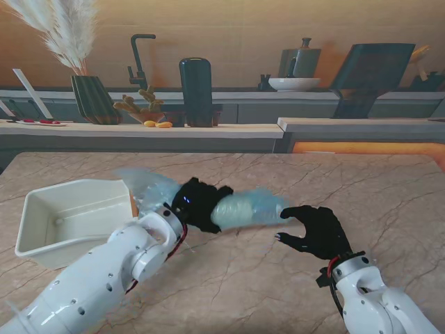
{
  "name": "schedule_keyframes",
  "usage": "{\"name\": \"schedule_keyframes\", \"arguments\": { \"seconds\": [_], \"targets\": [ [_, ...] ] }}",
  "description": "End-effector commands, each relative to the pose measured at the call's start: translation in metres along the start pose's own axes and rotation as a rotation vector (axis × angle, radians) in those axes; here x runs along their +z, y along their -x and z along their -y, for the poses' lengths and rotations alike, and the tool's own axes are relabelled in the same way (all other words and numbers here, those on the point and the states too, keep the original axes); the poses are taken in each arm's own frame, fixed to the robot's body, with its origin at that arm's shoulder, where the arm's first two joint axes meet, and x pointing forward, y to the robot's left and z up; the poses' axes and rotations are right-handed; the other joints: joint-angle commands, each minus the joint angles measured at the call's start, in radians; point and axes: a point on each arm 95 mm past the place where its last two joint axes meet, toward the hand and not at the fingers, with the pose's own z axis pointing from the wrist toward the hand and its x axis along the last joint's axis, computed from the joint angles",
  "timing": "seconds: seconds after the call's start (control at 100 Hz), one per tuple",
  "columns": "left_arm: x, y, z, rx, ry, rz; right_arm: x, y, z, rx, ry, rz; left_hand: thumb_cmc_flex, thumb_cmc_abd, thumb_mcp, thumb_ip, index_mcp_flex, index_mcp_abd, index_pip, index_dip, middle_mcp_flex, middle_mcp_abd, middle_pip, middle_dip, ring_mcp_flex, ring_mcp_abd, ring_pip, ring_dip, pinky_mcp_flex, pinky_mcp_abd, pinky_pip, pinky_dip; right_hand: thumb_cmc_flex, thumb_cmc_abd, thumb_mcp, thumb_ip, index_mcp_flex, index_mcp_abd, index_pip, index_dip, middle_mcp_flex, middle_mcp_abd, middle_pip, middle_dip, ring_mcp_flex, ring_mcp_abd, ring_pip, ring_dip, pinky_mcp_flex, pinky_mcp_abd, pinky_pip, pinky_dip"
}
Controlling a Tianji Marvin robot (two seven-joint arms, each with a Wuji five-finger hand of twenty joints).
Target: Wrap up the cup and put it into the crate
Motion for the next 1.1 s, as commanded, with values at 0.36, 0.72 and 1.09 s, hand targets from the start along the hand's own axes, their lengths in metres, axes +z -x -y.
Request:
{"name": "schedule_keyframes", "arguments": {
  "seconds": [0.36,0.72,1.09],
  "targets": [
    [-0.044,0.071,0.124,0.16,-0.151,0.139,0.003,-0.002,0.002,-0.002,-0.02,0.012,0.423,0.247,0.238,0.059,0.124,-0.124,0.558,0.059,0.092,-0.136,0.158,0.08,0.082,-0.065,0.295,0.109,-0.005,-0.064,0.127,0.066,-0.022,0.055,-0.021,0.001,0.012,-0.016,0.013,0.01,0.015,0.016,0.015,0.01,0.024,0.011,0.027,0.013,0.0,0.024,-0.024,0.024],
    [-0.111,0.126,0.117,0.206,-0.046,0.36,0.004,-0.001,0.003,-0.006,-0.024,0.037,0.422,0.252,0.23,0.065,0.125,-0.128,0.552,0.062,0.097,-0.137,0.145,0.085,0.094,-0.064,0.29,0.116,0.014,-0.072,0.133,0.075,-0.021,0.058,-0.024,0.002,0.014,-0.014,0.011,0.011,0.013,0.018,0.015,0.008,0.022,0.012,0.029,0.012,0.001,0.023,-0.025,0.026],
    [-0.143,0.152,0.057,0.095,0.088,0.565,0.009,0.001,0.004,-0.004,-0.056,0.059,0.441,0.263,0.208,0.064,0.123,-0.125,0.542,0.063,0.087,-0.137,0.129,0.093,0.071,-0.052,0.279,0.123,0.008,-0.058,0.153,0.088,-0.021,0.069,-0.027,0.003,0.013,-0.014,0.009,0.012,0.012,0.02,0.015,0.007,0.019,0.014,0.028,0.011,-0.001,0.023,-0.026,0.027]
  ]
}}
